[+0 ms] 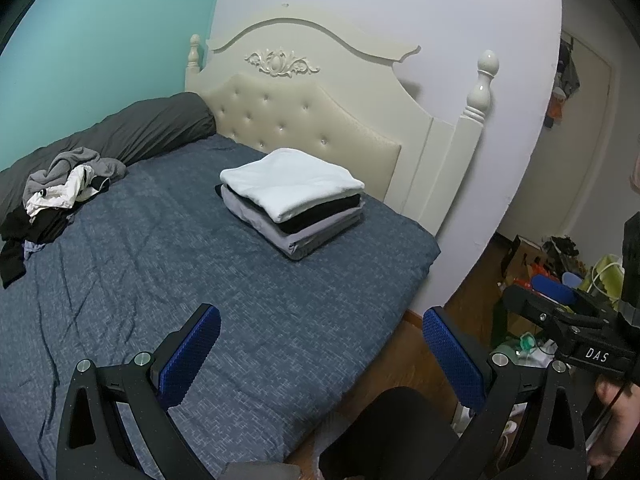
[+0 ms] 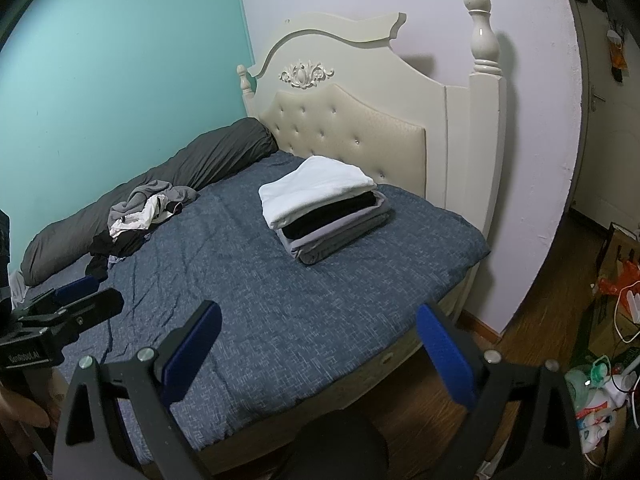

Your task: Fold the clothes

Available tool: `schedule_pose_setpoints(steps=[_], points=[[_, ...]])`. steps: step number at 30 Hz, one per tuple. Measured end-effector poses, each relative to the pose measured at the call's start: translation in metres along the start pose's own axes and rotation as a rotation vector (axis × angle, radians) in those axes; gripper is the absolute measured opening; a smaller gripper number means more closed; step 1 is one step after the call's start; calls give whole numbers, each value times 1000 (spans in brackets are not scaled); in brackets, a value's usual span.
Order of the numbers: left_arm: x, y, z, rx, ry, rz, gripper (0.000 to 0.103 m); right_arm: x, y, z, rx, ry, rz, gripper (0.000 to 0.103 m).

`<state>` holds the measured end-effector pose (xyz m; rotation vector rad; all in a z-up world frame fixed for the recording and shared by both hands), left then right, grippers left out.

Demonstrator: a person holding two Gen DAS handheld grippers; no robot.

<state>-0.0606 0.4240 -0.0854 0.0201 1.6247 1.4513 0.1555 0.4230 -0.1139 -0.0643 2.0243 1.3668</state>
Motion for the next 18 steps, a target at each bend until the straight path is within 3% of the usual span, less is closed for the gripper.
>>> schedule_pose_setpoints(steps=[18], points=[[0, -2, -1, -5, -4, 5, 103, 2, -4, 0, 5, -1, -8, 99]])
Point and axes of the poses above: each gripper's, at about its wrist camera, not at the fingertips, and x roughly the way its jaws point, z to its right, y to its top, the point moved 10 cm from there along x, roughly the way its jaws point, and after that the axes turned 5 degrees about y, right-handed, at the moved point
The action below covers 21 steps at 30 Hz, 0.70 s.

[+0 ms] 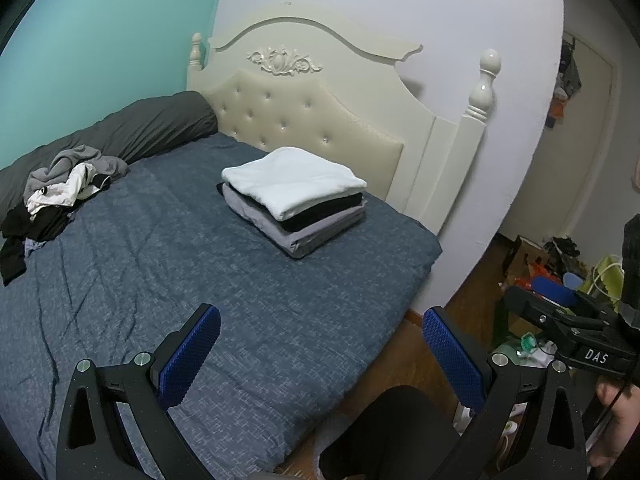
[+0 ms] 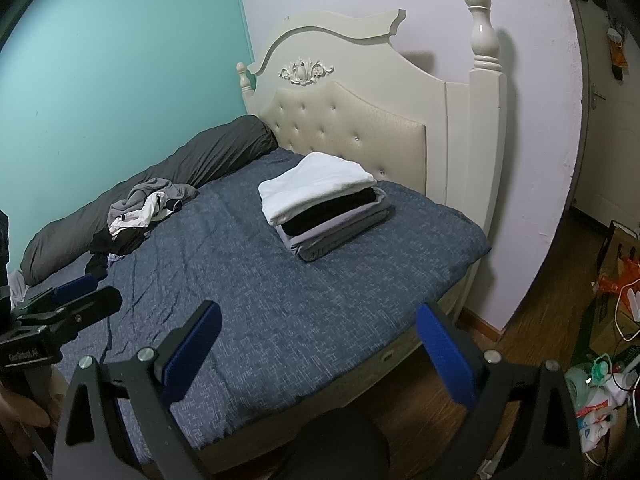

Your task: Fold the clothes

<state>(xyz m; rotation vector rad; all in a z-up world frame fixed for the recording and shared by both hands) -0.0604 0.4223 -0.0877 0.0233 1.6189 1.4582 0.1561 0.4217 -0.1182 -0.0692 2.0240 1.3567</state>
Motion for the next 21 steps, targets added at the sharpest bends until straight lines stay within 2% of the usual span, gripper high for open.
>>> schedule_pose_setpoints(steps=[12, 21], points=[[-2, 0, 2, 2, -10, 11, 103, 1, 0, 1, 7, -1, -2, 99], [1, -3, 4, 2, -15, -11, 103, 1, -1, 2, 11, -1, -3, 99]])
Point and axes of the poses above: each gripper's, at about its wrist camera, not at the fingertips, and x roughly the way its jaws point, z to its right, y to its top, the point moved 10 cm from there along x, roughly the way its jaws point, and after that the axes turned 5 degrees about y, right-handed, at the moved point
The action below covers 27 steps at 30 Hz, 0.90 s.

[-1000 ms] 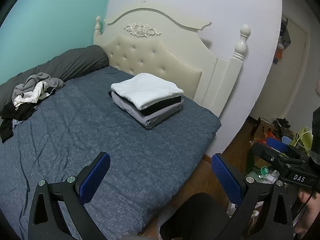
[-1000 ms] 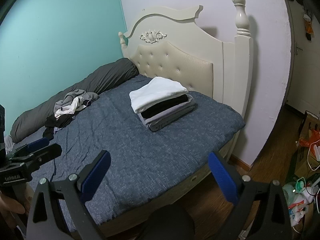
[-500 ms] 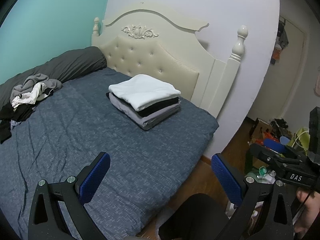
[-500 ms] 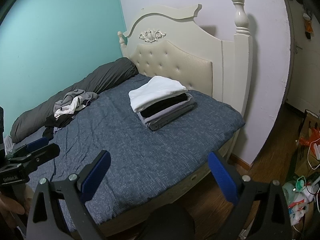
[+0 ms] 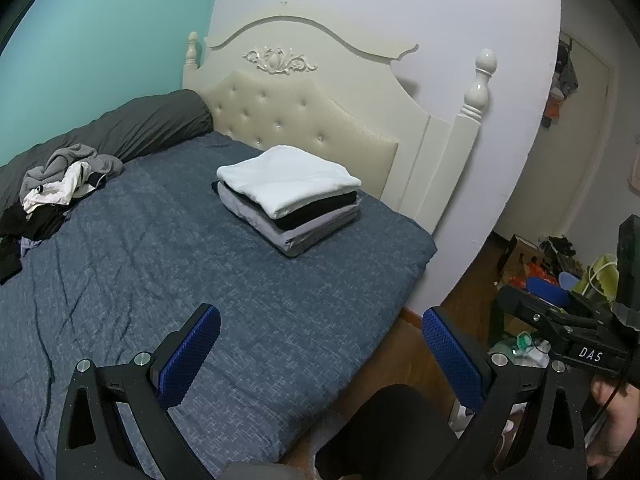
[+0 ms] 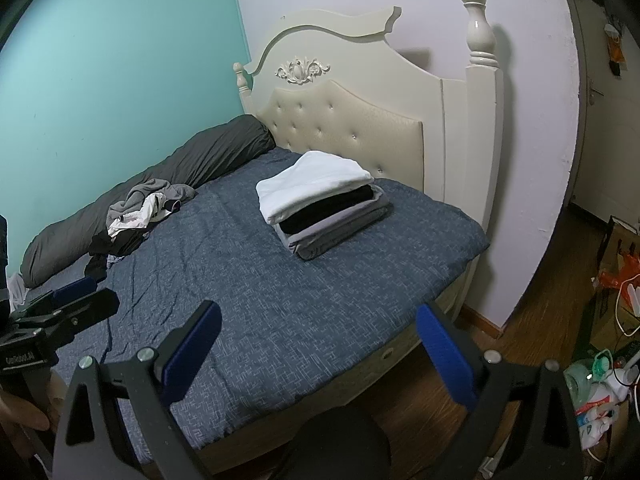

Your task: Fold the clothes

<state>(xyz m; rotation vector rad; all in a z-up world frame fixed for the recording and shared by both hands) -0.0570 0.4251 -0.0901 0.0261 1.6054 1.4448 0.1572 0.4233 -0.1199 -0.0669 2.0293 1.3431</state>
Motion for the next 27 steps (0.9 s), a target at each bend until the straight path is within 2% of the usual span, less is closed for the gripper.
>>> schedule_pose_setpoints(steps=[27], points=[[1, 0, 2, 0, -16, 3, 102, 2, -1, 5, 9, -5, -7, 99]])
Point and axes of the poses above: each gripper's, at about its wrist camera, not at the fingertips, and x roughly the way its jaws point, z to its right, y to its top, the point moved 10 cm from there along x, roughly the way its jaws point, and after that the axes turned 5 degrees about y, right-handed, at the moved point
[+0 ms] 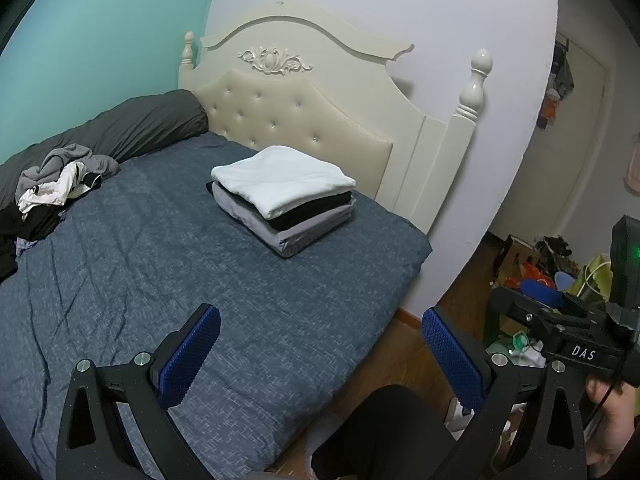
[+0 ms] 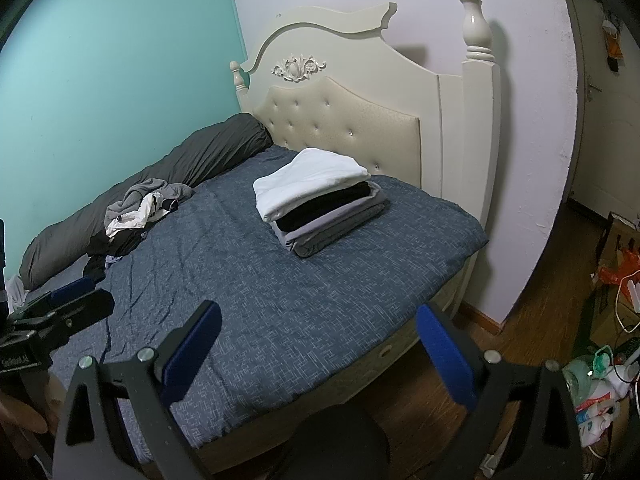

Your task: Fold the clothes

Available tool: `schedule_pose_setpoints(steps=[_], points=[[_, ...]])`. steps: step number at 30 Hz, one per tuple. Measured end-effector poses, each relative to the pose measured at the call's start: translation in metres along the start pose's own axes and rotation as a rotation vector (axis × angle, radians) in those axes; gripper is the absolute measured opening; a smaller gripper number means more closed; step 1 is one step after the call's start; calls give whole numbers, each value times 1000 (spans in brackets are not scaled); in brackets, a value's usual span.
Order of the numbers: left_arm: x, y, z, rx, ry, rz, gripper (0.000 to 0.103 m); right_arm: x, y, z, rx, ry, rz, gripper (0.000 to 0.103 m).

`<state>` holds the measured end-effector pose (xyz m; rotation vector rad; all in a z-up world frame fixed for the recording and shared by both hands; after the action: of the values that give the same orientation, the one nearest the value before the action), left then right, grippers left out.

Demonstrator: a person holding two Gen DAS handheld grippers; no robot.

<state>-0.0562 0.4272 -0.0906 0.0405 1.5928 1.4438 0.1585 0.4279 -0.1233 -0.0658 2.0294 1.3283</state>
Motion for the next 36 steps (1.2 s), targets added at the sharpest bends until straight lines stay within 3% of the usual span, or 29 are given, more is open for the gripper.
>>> schedule_pose_setpoints(steps=[36], points=[[0, -2, 0, -7, -10, -13, 103, -1, 0, 2, 13, 0, 3, 103]])
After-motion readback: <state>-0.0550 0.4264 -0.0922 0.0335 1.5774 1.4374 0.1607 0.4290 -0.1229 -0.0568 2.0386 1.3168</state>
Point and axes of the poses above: each gripper's, at about its wrist camera, not at the fingertips, and x roughly the way its jaws point, z to its right, y to its top, the point moved 10 cm from there along x, roughly the way its jaws point, and after that the axes turned 5 degrees about y, right-handed, at the moved point
